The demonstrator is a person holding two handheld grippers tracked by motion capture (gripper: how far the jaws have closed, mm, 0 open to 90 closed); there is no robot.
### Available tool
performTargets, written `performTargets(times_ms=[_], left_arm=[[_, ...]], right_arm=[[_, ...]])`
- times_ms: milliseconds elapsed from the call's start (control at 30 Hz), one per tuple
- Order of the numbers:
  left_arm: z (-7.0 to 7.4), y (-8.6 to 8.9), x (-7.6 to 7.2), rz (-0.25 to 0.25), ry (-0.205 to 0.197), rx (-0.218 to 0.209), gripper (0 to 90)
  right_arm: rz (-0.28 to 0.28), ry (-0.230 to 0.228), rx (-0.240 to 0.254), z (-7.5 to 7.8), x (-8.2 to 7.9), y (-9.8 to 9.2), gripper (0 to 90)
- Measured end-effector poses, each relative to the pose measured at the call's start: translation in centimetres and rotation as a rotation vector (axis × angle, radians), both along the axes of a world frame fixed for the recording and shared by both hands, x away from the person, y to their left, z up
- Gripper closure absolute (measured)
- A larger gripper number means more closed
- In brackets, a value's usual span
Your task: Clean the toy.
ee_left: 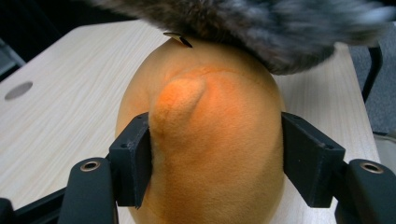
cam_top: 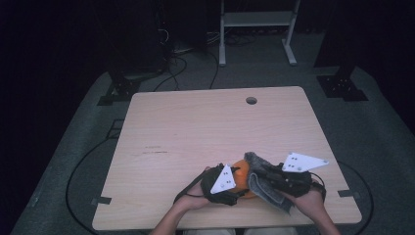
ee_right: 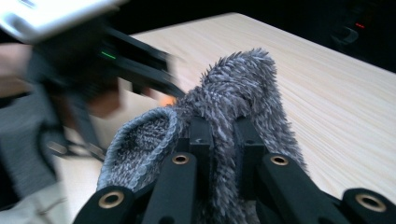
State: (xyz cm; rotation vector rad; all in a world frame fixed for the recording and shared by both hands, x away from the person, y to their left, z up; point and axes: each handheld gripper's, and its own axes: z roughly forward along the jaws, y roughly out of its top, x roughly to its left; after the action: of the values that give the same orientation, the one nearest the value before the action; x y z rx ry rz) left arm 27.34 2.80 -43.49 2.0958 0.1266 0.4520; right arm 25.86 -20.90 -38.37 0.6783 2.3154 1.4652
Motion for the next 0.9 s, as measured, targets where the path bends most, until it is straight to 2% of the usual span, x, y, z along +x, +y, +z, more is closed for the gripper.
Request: performTargets(times_ms=[100, 233, 300, 333, 400, 433, 467, 533, 633, 733, 767, 867, 900], left_arm=[[-0.1, 0.2, -0.1, -0.012, -0.015, 0.033, 31.9], [-0.2, 0.8, 0.3, -0.011, 0.014, 0.031, 32.2], [-0.1, 1.0, 0.6, -0.007, 0.038, 0.011, 31.1], [0.0, 1.0, 0.7, -0.002, 0.057, -0.001, 26.4], [0.3, 0.7, 0.9, 0.029, 0.116, -0.053, 17.4], [0.3, 0.6, 1.0, 0.035, 0.122, -0.063, 16.7], [0.3, 0.6, 1.0, 0.036, 0.114, -0.056, 16.9], [0.3, 1.0, 1.1, 0.026, 0.108, -0.06, 24.1], [0.2, 1.5, 1.2, 0.023, 0.105, -0.045, 29.3], [0.3, 2.2, 1.6, 0.04, 0.108, -0.037, 29.5], [0.4, 2.4, 1.8, 0.051, 0.115, -0.043, 28.4], [0.5, 2.6, 2.4, 0.077, 0.194, -0.117, 16.1], [0.5, 2.5, 2.4, 0.08, 0.202, -0.121, 15.0]], right_arm=[[0.022, -0.009, -0.057, -0.3, -0.1, 1.5, 80.2], [-0.017, 0.036, -0.016, -1.4, 1.0, 0.2, 80.2], [-0.058, 0.063, 0.005, -1.8, 1.5, -0.8, 80.2], [-0.069, 0.076, 0.023, -2.1, 1.6, -1.2, 80.3], [-0.07, 0.087, 0.038, -2.2, 1.6, -1.0, 80.2], [-0.058, 0.084, 0.039, -2.2, 1.5, -0.8, 80.2], [-0.046, 0.087, 0.046, -2.1, 1.5, -0.7, 80.2], [-0.041, 0.087, 0.053, -2.2, 1.7, -0.8, 80.2], [-0.057, 0.106, 0.076, -2.8, 2.1, -1.6, 80.2], [-0.085, 0.128, 0.087, -3.6, 2.6, -2.4, 80.2], [-0.094, 0.138, 0.088, -3.7, 2.7, -2.6, 80.2], [-0.113, 0.142, 0.086, -3.9, 2.7, -2.6, 80.3], [-0.116, 0.138, 0.078, -3.8, 2.7, -2.4, 80.2]])
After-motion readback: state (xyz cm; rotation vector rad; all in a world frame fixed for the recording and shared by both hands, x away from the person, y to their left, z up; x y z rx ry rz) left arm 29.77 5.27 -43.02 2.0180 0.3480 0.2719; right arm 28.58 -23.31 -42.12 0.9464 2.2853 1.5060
